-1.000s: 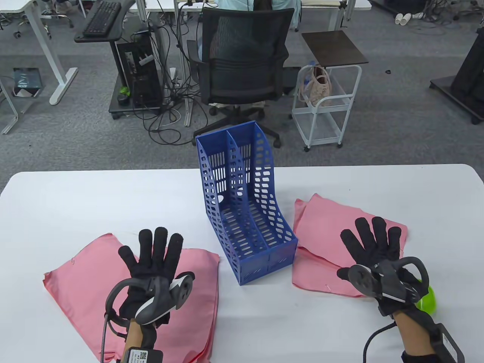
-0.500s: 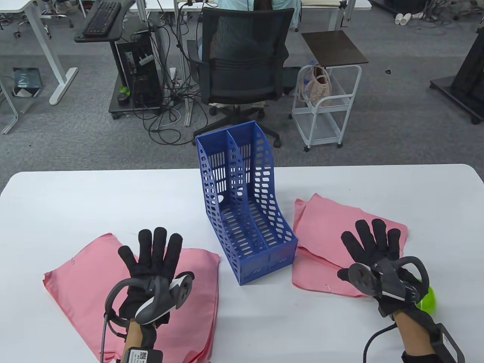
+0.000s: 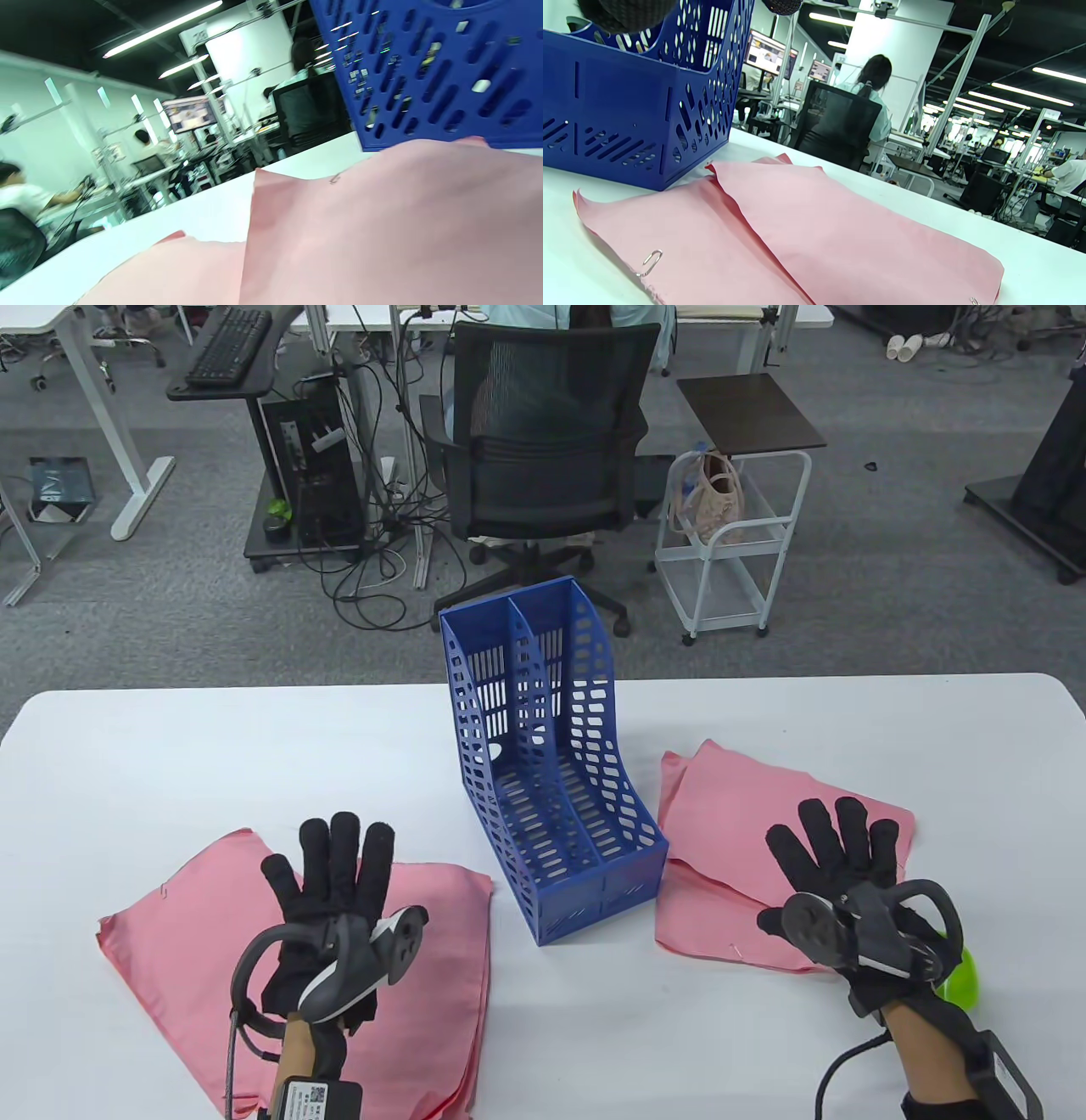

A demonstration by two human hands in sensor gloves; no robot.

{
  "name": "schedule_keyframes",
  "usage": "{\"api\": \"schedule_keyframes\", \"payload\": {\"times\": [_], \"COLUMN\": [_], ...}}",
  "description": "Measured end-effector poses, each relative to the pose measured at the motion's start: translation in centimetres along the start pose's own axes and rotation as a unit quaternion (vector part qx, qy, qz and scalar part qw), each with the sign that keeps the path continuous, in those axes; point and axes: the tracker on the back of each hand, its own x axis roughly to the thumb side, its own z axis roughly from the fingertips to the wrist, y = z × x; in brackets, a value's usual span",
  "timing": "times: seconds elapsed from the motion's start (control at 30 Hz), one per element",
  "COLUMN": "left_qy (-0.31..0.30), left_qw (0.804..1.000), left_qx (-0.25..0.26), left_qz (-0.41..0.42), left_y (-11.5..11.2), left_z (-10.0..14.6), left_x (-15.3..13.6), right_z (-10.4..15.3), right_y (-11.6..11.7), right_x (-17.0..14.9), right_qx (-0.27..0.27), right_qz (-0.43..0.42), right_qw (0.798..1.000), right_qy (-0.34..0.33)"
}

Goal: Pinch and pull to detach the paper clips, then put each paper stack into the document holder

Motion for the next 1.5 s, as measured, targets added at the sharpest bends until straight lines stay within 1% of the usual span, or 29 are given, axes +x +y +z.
{"api": "schedule_keyframes", "payload": {"times": [0.07,0.1,0.2,0.3,0.33,0.43,0.57,0.83,0.93,1.0,1.07,1.1,1.3,1.4,1.47,1.5], "left_qy": [0.030,0.052,0.097,0.143,0.155,0.177,0.191,0.197,0.201,0.198,0.206,0.204,0.211,0.218,0.230,0.230], "left_qw": [0.998,0.994,0.975,0.952,0.941,0.921,0.906,0.905,0.909,0.910,0.905,0.902,0.903,0.910,0.920,0.918], "left_qx": [-0.048,-0.084,-0.181,-0.234,-0.258,-0.298,-0.315,-0.318,-0.308,-0.313,-0.303,-0.309,-0.294,-0.274,-0.245,-0.246], "left_qz": [0.024,0.035,0.083,0.136,0.156,0.179,0.206,0.202,0.197,0.184,0.214,0.221,0.230,0.221,0.201,0.210], "left_y": [-0.1,-0.4,-2.1,-3.9,-4.8,-6.7,-8.6,-10.4,-11.0,-11.5,-11.7,-11.8,-11.7,-11.5,-11.3,-11.1], "left_z": [-1.3,-2.2,-4.4,-5.6,-6.0,-6.4,-6.5,-6.3,-6.1,-5.9,-5.8,-5.8,-6.0,-6.1,-6.1,-6.2], "left_x": [-0.7,-1.1,-2.4,-3.5,-3.8,-4.0,-3.8,-3.1,-2.6,-2.2,-2.3,-2.4,-2.3,-2.0,-1.9,-2.0], "right_z": [0.1,0.1,0.1,0.1,0.1,0.0,0.0,0.0,0.0,0.0,0.0,0.0,0.0,0.0,0.0,0.0], "right_y": [-0.2,-0.3,-0.4,-0.4,-0.3,-0.2,-0.3,-0.3,-0.2,-0.2,-0.2,-0.2,-0.2,-0.1,-0.1,-0.2], "right_x": [-0.1,-0.2,-0.3,-0.4,-0.5,-0.5,-0.4,-0.3,-0.3,-0.3,-0.2,-0.1,0.1,0.1,0.1,0.1], "right_qx": [-0.005,-0.006,-0.007,-0.002,0.001,0.006,0.009,0.009,0.008,0.008,0.009,0.009,0.011,0.009,0.006,0.005], "right_qz": [-0.001,-0.003,-0.006,-0.009,-0.012,-0.014,-0.012,-0.007,-0.008,-0.007,-0.003,-0.003,0.002,0.000,0.000,0.000], "right_qw": [1.000,1.000,1.000,1.000,1.000,1.000,1.000,1.000,1.000,1.000,1.000,1.000,1.000,1.000,1.000,1.000], "right_qy": [0.003,0.005,0.007,0.009,0.009,0.010,0.008,0.004,0.004,0.003,0.002,0.001,-0.003,-0.003,-0.003,-0.004]}}
